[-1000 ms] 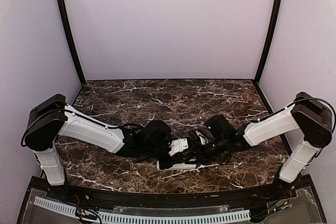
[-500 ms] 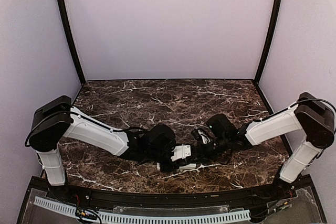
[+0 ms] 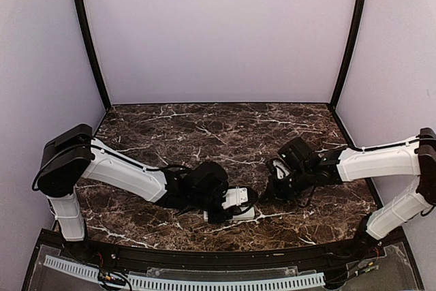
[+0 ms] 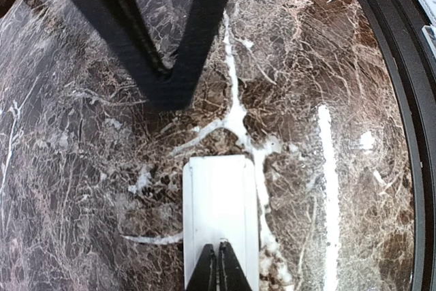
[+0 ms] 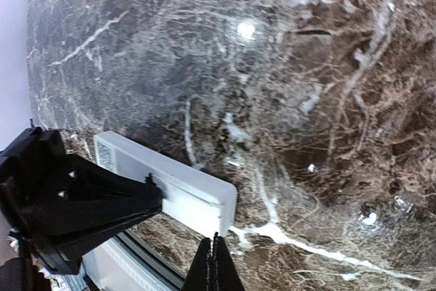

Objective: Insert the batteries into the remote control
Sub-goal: Press the battery cover onto the remote control, then move the remote control to the center of the board.

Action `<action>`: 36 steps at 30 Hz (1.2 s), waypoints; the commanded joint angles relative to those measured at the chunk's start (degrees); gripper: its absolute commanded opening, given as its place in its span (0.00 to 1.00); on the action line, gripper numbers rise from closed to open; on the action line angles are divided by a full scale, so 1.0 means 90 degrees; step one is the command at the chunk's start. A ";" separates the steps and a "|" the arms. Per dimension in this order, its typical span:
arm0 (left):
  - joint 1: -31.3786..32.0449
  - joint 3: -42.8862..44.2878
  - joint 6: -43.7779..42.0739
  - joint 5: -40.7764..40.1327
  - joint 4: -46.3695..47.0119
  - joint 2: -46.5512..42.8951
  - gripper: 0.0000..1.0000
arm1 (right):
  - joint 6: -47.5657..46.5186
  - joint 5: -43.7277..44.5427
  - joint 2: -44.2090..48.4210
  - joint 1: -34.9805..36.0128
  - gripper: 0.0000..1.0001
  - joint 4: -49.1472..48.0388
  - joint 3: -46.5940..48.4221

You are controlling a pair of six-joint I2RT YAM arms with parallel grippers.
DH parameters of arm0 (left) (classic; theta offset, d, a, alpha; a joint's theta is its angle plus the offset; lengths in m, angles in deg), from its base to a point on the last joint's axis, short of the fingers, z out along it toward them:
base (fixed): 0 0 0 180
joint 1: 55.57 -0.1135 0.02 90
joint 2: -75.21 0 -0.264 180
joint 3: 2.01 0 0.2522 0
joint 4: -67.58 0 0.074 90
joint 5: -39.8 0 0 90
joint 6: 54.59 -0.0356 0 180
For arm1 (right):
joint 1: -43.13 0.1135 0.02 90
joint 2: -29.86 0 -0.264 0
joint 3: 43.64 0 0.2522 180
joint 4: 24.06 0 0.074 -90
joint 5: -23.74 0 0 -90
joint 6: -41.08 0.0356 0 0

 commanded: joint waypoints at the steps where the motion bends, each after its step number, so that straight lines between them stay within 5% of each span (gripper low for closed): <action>1: 0.0026 0.0171 0.0294 -0.0291 -0.0682 -0.0285 0.04 | 0.0015 0.0503 -0.0160 -0.0034 0.00 0.0676 0.0182; 7: -0.0014 0.0394 0.0448 -0.0310 -0.0767 -0.0735 0.17 | -0.0030 0.0596 -0.0115 -0.0017 0.00 0.0798 0.0238; 19: -0.0244 -0.1244 -0.0289 -0.0640 -0.2065 -0.2499 0.68 | 0.0041 0.1280 -0.0603 0.0355 0.00 0.1405 0.0829; 25: -0.0272 -0.1305 -0.0865 -0.0535 -0.2645 -0.2295 0.77 | 0.0177 0.1708 -0.1096 0.0591 0.00 0.1882 0.1281; 36: -0.0355 -0.1234 -0.0872 -0.0550 -0.2518 -0.1505 0.75 | 0.0175 0.1960 -0.1584 0.0730 0.00 0.2240 0.1607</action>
